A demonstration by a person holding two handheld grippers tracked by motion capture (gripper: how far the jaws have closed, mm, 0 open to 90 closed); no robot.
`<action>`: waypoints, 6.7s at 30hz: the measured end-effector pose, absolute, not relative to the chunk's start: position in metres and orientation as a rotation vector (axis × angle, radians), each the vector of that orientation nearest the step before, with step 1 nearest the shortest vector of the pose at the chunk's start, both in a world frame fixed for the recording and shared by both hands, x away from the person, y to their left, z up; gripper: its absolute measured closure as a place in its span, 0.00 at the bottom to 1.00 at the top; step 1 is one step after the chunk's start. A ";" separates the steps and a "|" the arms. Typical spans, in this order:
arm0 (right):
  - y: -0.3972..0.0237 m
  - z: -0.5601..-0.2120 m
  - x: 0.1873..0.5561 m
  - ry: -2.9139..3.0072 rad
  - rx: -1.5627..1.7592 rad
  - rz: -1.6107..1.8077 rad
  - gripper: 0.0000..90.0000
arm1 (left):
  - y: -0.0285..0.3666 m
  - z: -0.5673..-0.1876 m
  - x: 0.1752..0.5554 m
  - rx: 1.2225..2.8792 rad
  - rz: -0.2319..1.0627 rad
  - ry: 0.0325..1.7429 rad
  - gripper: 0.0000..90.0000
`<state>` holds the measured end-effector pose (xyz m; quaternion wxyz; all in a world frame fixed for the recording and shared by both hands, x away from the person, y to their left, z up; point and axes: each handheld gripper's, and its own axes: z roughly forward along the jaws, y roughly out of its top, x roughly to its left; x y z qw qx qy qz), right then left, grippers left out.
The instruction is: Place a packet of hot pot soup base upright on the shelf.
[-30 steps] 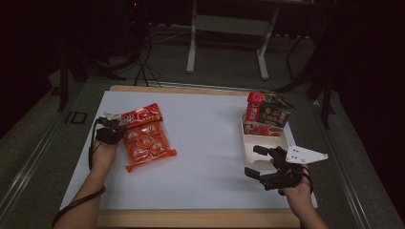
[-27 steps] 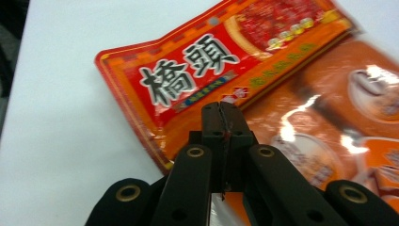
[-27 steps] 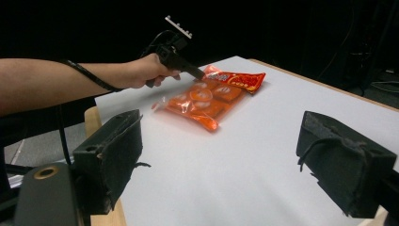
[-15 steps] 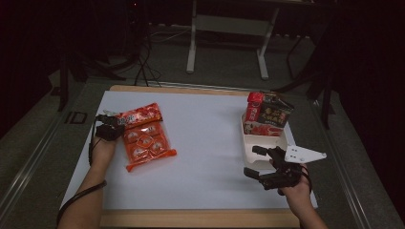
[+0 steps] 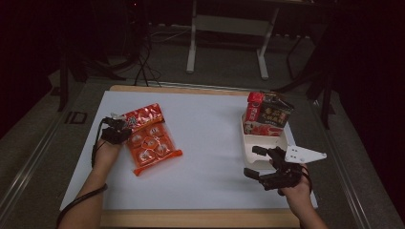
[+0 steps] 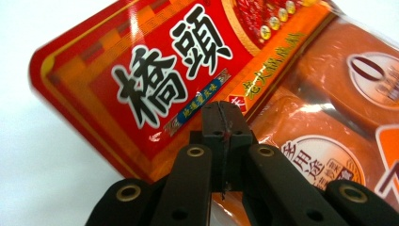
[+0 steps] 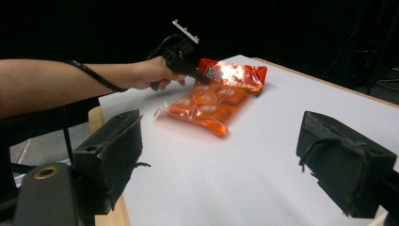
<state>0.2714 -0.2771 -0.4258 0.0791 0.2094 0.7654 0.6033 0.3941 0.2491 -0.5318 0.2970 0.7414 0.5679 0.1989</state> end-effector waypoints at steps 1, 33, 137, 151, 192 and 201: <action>-0.277 -0.426 0.271 2.291 0.626 1.807 0.16 | 0.246 -0.533 0.392 1.965 0.519 1.501 1.00; -0.274 -0.427 0.271 2.308 0.627 1.811 0.16 | 0.137 -0.511 0.336 2.017 0.257 1.147 1.00; -0.279 -0.425 0.261 2.215 0.572 1.744 0.15 | 0.224 -0.517 0.365 1.878 0.459 1.285 0.55; -0.279 -0.427 0.259 2.221 0.553 1.724 0.15 | 0.228 -0.534 0.400 1.900 0.464 1.354 0.52; -0.281 -0.426 0.262 2.220 0.588 1.702 0.15 | 0.207 -0.508 0.393 1.946 0.497 1.271 1.00; -0.283 -0.423 0.261 2.180 0.631 1.705 0.15 | 0.205 -0.482 0.380 1.904 0.527 1.200 1.00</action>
